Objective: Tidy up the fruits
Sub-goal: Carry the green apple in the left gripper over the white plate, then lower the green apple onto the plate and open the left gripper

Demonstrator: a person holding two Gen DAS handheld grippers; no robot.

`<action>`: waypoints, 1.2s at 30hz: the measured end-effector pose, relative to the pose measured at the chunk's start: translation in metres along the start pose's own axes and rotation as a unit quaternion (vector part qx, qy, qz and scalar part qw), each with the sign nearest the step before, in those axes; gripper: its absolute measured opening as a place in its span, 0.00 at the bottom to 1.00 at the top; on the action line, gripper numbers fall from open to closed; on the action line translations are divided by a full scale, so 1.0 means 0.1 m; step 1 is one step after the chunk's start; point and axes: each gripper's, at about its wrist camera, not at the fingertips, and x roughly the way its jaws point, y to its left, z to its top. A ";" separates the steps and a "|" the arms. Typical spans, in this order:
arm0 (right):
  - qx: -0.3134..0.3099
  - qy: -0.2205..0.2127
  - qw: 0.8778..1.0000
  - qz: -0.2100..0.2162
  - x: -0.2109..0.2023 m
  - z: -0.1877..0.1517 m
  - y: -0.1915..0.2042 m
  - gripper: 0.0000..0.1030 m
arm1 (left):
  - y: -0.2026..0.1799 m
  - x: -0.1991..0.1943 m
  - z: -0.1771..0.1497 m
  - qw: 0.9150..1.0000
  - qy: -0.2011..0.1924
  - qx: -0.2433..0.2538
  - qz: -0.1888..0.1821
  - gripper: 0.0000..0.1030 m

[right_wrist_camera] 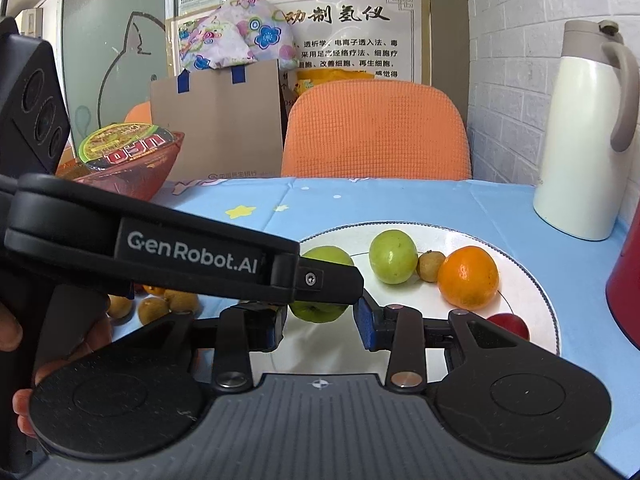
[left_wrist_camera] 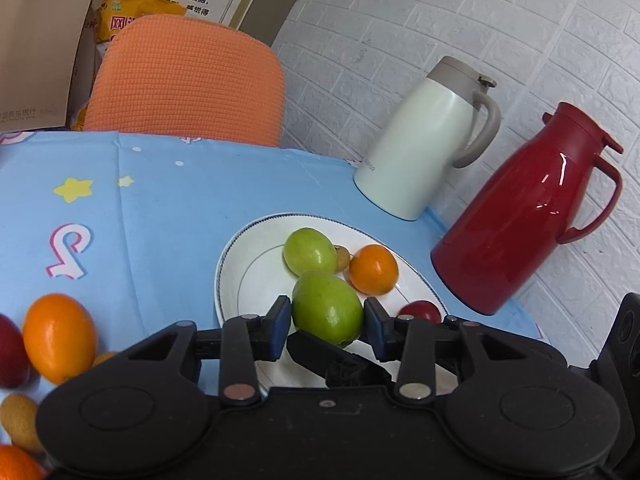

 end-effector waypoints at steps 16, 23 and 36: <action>-0.002 0.050 0.999 -0.007 0.41 0.15 -0.08 0.59 | 0.08 0.23 0.13 0.999 0.001 0.018 0.045 0.70; -0.007 0.044 0.999 -0.013 0.40 0.14 -0.05 0.60 | 0.05 0.09 0.13 0.999 -0.024 0.025 0.036 1.00; -0.022 -0.017 0.999 -0.036 -0.07 0.00 0.13 1.00 | -0.19 -0.39 0.08 0.995 -0.074 0.052 0.049 1.00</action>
